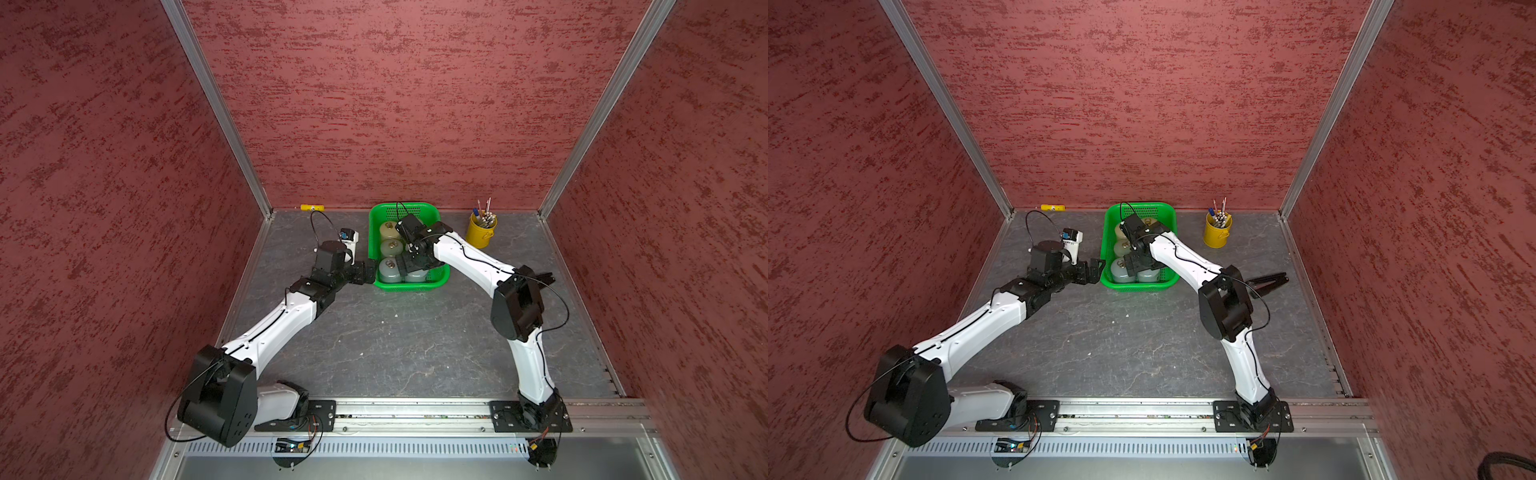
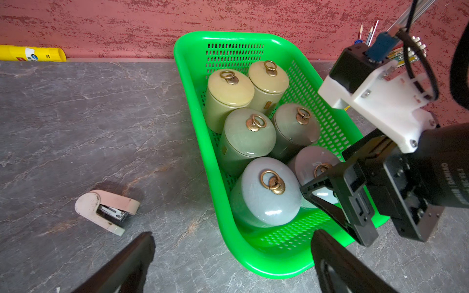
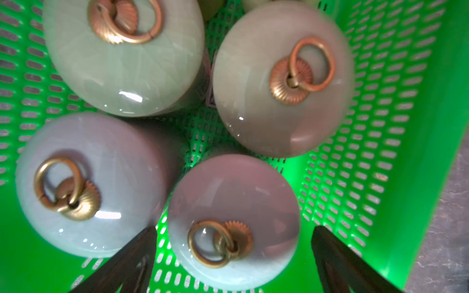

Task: Take the tea canister out of the basket
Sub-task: Pick up the tea canister from the basket.

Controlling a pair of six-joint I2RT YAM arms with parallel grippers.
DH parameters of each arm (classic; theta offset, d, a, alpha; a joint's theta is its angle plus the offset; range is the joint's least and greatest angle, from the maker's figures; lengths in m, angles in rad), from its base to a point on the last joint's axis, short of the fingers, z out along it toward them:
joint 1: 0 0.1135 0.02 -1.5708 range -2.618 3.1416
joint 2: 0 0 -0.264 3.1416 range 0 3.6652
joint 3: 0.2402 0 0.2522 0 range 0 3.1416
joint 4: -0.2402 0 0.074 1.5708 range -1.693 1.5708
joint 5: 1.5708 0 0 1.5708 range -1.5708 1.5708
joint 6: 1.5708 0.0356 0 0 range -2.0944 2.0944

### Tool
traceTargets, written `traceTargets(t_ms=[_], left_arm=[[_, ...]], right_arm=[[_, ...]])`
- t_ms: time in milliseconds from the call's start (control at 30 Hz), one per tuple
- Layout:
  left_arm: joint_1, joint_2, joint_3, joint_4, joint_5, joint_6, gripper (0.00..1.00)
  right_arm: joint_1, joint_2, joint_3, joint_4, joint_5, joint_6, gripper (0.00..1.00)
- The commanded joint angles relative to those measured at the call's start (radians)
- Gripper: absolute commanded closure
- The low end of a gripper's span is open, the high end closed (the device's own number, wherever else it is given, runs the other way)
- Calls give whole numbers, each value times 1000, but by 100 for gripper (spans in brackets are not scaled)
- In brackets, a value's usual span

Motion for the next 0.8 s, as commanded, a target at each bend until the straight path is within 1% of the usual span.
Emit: traceTargets(t_ms=[0,333,533,767], left_arm=[[-3,1,-20,3,-16,-1,0],[-3,7,-22,10,-12,-5,0],[-3,7,-24,7,-8,-3,0],[-3,3,-25,8,-10,-5,0]], right_arm=[[-6,26,32,-29,12,-12,2],[-10,36,25,-38,16,-26,6],[-27,26,-5,-26,47,-29,7],[-37,25,-8,-6,29,-39,8]])
